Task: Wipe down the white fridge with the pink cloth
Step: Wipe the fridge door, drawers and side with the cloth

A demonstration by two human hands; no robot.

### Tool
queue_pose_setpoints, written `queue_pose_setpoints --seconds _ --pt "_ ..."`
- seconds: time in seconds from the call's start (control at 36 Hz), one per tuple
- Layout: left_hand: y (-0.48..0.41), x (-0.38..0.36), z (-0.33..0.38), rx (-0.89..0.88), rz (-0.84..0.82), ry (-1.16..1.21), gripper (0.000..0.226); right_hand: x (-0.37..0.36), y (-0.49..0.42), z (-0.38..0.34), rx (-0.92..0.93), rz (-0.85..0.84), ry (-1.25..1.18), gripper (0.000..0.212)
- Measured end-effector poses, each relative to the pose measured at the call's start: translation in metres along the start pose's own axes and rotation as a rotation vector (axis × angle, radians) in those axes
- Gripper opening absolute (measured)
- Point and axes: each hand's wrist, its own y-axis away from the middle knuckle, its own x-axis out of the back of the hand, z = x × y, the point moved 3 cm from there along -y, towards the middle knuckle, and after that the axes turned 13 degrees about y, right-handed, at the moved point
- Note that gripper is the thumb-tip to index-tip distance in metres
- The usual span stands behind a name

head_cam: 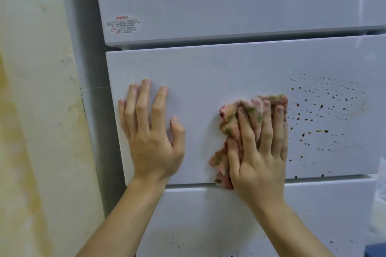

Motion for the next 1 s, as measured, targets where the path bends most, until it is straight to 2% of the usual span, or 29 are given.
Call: queue_pose_setpoints --seconds 0.22,0.5,0.64,0.81,1.0 --pt "0.002 -0.006 0.0 0.021 0.043 -0.02 0.05 0.004 -0.005 0.006 0.059 -0.048 -0.045 0.056" --pt "0.004 -0.008 -0.001 0.016 0.021 -0.042 0.051 0.001 -0.107 0.0 -0.068 0.12 -0.012 0.05" --pt "0.004 -0.007 -0.004 -0.006 -0.012 -0.061 0.054 0.002 -0.069 0.001 -0.066 0.098 -0.021 0.05" --pt "0.006 -0.008 -0.005 -0.097 -0.067 -0.114 0.056 0.002 0.005 0.009 0.025 -0.012 -0.027 0.053" --pt "0.008 -0.008 -0.005 -0.096 -0.072 -0.129 0.056 0.005 -0.028 0.007 0.05 -0.006 -0.011 0.053"
